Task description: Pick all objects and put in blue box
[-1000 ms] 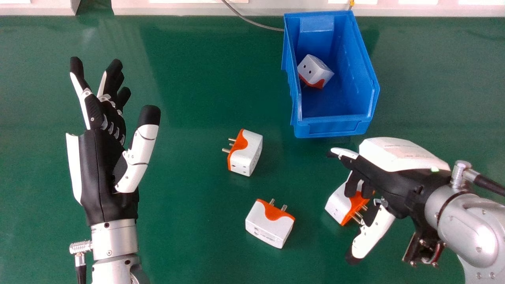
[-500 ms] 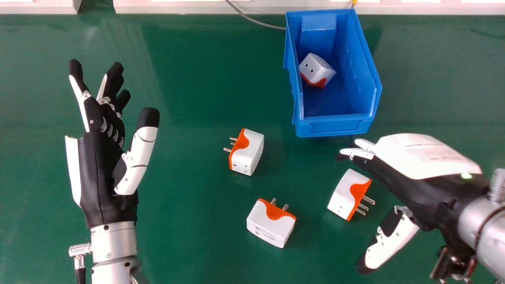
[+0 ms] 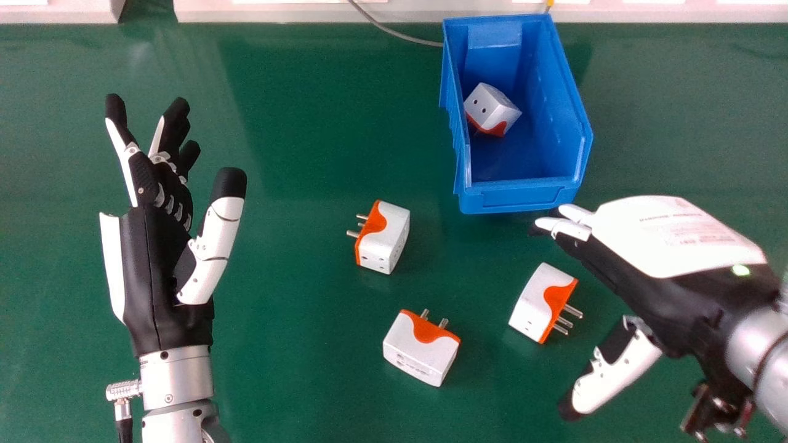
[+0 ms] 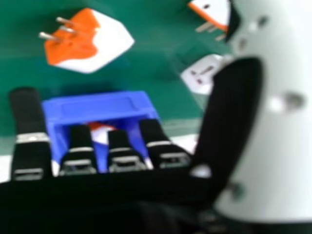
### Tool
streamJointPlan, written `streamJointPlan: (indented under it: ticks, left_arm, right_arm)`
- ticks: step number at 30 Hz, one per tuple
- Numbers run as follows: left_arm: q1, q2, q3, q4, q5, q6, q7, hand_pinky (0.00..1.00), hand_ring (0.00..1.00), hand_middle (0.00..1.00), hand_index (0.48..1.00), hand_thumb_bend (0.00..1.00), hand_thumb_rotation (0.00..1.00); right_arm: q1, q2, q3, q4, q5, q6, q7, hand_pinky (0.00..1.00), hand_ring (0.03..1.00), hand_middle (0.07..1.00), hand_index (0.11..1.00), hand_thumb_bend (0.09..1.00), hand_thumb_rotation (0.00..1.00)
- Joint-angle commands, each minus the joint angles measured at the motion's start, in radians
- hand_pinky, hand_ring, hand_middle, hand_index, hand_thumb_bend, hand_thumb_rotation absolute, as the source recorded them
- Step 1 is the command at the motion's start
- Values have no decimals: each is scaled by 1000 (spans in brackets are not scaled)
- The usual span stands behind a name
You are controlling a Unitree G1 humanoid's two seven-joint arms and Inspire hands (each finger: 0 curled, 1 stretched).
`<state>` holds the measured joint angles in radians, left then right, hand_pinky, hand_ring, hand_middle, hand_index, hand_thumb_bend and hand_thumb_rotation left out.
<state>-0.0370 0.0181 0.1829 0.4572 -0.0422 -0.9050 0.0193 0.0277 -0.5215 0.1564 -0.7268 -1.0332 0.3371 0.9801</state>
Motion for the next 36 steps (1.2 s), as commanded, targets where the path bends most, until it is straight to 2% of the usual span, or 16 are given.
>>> streamJointPlan:
  ticks: [1, 4, 8, 11, 16, 17, 18, 19, 20, 21, 23, 24, 26, 29, 31, 36]
  left_arm:
    - [-13, 5, 0, -5, -5, -12, -2, 908, 934, 919, 916, 662, 588]
    - [-15, 5, -2, -6, -11, -8, -5, 918, 939, 923, 914, 676, 585]
    - [-19, 9, -5, 0, -31, -16, -24, 930, 949, 932, 919, 684, 578]
    - [-24, 10, -3, 4, -34, -23, -29, 927, 953, 937, 922, 673, 573]
    - [-26, 9, -2, -1, -45, -19, -40, 928, 959, 944, 929, 666, 573]
    - [-27, 9, -2, -1, -49, -19, -43, 930, 961, 944, 930, 665, 571]
    - [-28, 8, -2, 0, -53, -19, -46, 931, 962, 944, 930, 664, 566]
    - [-28, 8, -1, -1, -53, -19, -46, 931, 962, 944, 930, 664, 565]
    - [-28, 8, -1, -1, -52, -19, -45, 928, 959, 943, 929, 665, 564]
    - [-28, 7, -1, -4, -51, -17, -45, 926, 958, 942, 928, 666, 564]
    - [-27, 6, -2, -10, -55, -14, -46, 924, 955, 940, 928, 670, 564]
    - [-26, 6, -2, -10, -57, -13, -47, 924, 955, 940, 927, 670, 564]
    - [-26, 7, -2, -8, -62, -13, -51, 924, 955, 939, 927, 670, 565]
    - [-26, 9, 0, -4, -55, -19, -49, 934, 959, 940, 931, 661, 583]
    - [-27, 10, 2, -1, -51, -22, -47, 930, 957, 938, 932, 657, 586]
    - [-23, 7, 1, -5, -58, -16, -48, 931, 956, 937, 929, 657, 577]
  right_arm:
    - [-49, 16, 24, 64, -7, -10, -24, 629, 977, 988, 908, 1000, 244]
    - [-105, 41, 63, 193, -6, -8, -60, 667, 997, 999, 914, 1000, 222]
    - [-183, 68, 125, 425, 6, -36, -165, 682, 1000, 1000, 919, 1000, 196]
    - [-221, 81, 160, 547, 10, -42, -214, 664, 1000, 1000, 919, 1000, 188]
    - [-250, 73, 189, 649, 40, -61, -262, 644, 998, 1000, 902, 993, 166]
    - [-251, 70, 194, 660, 41, -67, -276, 620, 951, 983, 884, 985, 160]
    - [-252, 67, 198, 668, 43, -71, -291, 578, 850, 926, 850, 964, 136]
    - [-248, 69, 196, 673, 53, -77, -311, 569, 828, 914, 843, 960, 131]
    - [-246, 69, 194, 676, 62, -80, -325, 469, 673, 791, 771, 893, 74]
    - [-242, 72, 188, 679, 78, -85, -345, 400, 572, 709, 721, 845, 38]
    - [-233, 78, 182, 681, 97, -85, -379, 340, 464, 589, 619, 647, 15]
    - [-231, 78, 183, 678, 100, -83, -390, 342, 440, 560, 554, 581, 7]
    - [-226, 73, 186, 672, 108, -87, -408, 345, 437, 555, 537, 567, 6]
    - [-221, 65, 181, 667, 134, -104, -427, 372, 434, 541, 475, 523, 0]
    - [-220, 58, 182, 662, 148, -108, -432, 382, 434, 538, 466, 517, 0]
    - [-211, 43, 179, 630, 175, -119, -446, 388, 424, 528, 474, 516, 0]
